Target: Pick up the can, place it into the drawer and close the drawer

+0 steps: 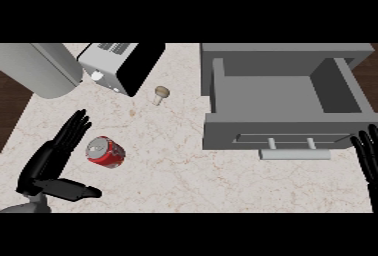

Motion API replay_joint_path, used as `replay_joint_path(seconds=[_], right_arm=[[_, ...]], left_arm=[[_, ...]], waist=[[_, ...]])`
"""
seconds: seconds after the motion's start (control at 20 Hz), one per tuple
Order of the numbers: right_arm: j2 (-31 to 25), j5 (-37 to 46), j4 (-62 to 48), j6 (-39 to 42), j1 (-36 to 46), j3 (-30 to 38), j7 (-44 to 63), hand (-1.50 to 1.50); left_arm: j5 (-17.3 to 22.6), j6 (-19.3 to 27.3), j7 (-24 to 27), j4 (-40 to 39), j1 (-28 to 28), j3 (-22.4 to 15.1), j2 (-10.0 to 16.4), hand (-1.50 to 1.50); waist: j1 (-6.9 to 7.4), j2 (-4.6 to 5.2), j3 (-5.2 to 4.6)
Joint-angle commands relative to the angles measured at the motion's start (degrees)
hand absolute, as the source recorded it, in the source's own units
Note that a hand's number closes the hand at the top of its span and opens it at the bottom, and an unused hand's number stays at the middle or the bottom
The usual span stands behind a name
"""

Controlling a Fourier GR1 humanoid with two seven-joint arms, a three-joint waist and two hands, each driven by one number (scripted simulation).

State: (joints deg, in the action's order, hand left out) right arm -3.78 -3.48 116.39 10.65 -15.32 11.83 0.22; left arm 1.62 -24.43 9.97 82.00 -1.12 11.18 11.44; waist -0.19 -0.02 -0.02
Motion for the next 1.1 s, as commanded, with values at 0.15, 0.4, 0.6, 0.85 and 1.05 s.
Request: replay_joint_path(seconds=[0.15,0.4,0.6,0.85,1.05], right_arm=[[1.16,-0.39,4.49,1.87,-3.90,0.26,0.52,-1.50],[0.31,-0.38,3.63,0.55,0.94,1.66,3.43,-1.50],[2.55,2.02,-0.44,0.78,-0.81,0.61,-2.84,-1.50],[1.26,1.78,0.15,-0.50,2.21,1.56,1.71,-1.50],[3.51,3.80,5.55,-1.13,0.49,-2.00,3.62,-1.50]], left_arm=[[-1.52,-0.83,4.77,-10.40,-5.21,1.73,2.33,-1.50],[-3.04,-2.08,10.16,-15.22,-3.90,2.07,3.28,-1.50],[-3.81,-4.29,15.50,-22.56,-4.57,4.14,7.09,-1.50],[-7.96,0.11,21.19,-33.15,-10.05,2.68,5.15,-1.50],[-7.13,-0.86,22.08,-34.53,-8.44,3.15,5.88,-1.50]], waist=[[-0.17,-0.01,0.01],[-0.02,0.00,0.01],[-0.08,0.04,0.00],[-0.20,0.09,-0.01],[-0.13,0.03,-0.01]])
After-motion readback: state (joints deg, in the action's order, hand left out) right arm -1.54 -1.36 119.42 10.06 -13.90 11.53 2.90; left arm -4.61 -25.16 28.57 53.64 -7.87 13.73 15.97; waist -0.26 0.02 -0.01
